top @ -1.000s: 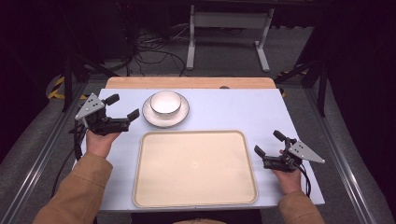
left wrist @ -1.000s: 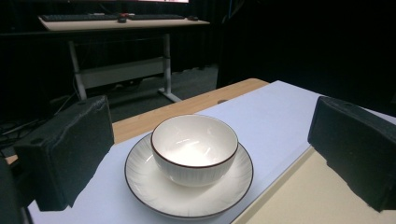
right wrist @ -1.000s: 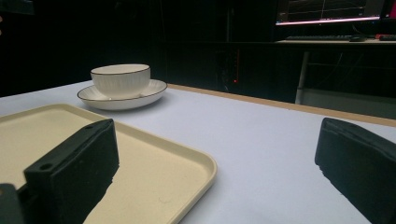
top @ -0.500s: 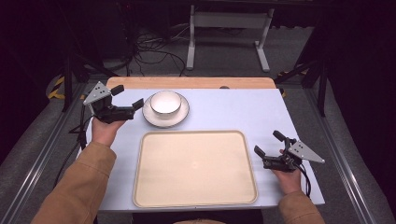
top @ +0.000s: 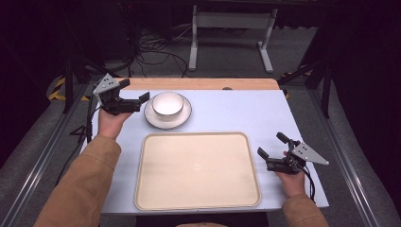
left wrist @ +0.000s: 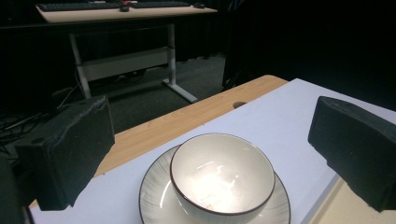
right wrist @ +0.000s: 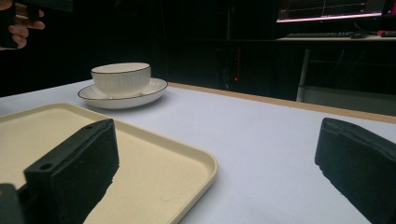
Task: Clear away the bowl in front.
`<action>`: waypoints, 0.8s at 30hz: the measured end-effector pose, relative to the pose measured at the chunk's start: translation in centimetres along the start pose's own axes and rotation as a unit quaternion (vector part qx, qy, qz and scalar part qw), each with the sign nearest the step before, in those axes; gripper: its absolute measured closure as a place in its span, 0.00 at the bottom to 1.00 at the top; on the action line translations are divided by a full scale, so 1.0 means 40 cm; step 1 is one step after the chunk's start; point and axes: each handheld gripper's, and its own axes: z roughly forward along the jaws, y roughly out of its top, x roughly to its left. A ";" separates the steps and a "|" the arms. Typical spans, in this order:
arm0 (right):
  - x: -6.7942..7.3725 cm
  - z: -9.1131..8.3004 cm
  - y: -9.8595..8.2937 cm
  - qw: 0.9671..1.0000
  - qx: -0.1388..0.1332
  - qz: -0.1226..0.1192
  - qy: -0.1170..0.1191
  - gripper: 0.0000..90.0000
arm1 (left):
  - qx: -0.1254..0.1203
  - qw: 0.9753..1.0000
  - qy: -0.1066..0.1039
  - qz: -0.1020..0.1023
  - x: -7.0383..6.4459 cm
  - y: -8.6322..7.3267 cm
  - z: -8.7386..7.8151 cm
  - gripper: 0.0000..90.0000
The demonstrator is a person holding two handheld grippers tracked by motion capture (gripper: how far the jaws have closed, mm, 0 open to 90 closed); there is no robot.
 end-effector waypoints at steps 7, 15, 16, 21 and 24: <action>-0.001 0.000 0.000 1.000 0.002 0.000 0.000 0.00 | -0.002 1.000 0.004 -0.001 0.005 0.009 0.018 0.01; -0.002 -0.001 0.000 1.000 0.001 0.002 -0.001 0.00 | 0.027 0.999 0.021 -0.011 0.016 0.009 0.060 0.02; -0.002 -0.001 0.000 1.000 0.001 0.003 -0.001 0.00 | 0.039 0.999 0.023 -0.013 0.016 0.009 0.067 0.03; -0.002 -0.001 0.000 1.000 0.001 0.005 0.001 0.00 | 0.087 0.996 0.030 -0.023 0.018 0.008 0.097 0.07; -0.002 -0.002 0.000 1.000 0.001 0.004 0.002 0.00 | 0.101 0.994 0.036 -0.027 0.019 0.003 0.106 0.10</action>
